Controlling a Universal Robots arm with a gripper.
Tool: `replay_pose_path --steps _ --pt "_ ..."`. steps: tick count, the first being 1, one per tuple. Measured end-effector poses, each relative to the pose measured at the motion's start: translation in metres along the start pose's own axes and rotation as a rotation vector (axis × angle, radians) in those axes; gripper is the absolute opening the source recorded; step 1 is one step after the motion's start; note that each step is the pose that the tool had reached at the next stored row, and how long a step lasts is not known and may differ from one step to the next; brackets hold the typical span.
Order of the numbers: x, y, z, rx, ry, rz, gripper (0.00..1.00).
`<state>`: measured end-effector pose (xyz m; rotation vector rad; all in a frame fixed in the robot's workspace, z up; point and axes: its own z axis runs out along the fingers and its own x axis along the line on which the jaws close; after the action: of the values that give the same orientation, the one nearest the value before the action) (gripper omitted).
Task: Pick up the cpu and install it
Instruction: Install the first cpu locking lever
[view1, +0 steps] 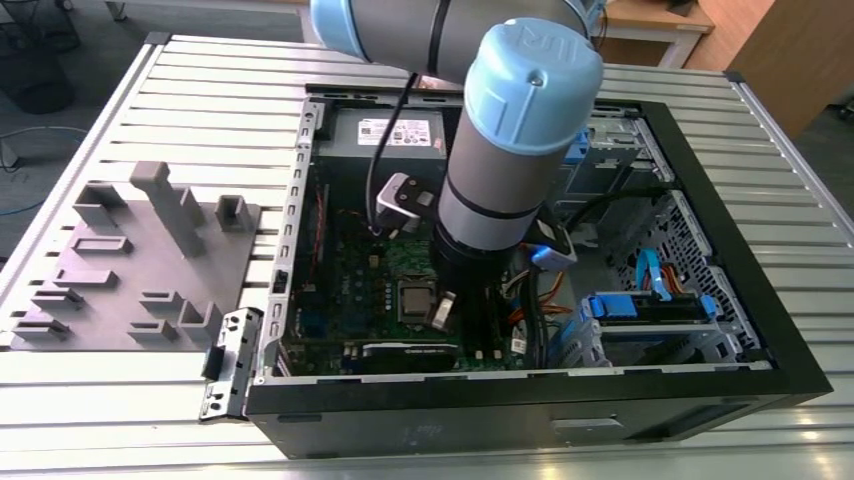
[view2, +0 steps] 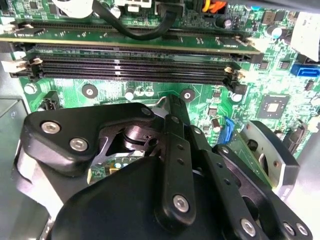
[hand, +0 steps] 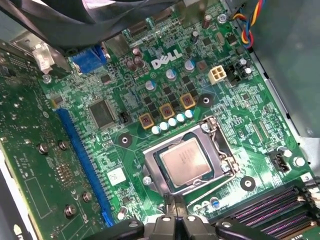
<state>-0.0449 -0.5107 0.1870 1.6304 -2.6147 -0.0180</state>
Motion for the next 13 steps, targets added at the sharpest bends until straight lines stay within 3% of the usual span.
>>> replay_pose_path --steps 2,4,6,11,13 --pt "-0.0008 -0.0016 0.0 -0.0013 -0.003 0.0 0.11" --pt "-0.0014 -0.0025 0.0003 -0.004 -0.0102 -0.001 0.11" --pt "-0.0012 -0.0024 0.0 -0.0093 -0.0195 -0.001 0.11" --pt "-0.0011 -0.0023 -0.0007 -0.0251 -0.0512 -0.003 0.11" --pt "-0.0012 -0.0022 -0.0021 -0.0285 -0.0589 -0.004 0.11"
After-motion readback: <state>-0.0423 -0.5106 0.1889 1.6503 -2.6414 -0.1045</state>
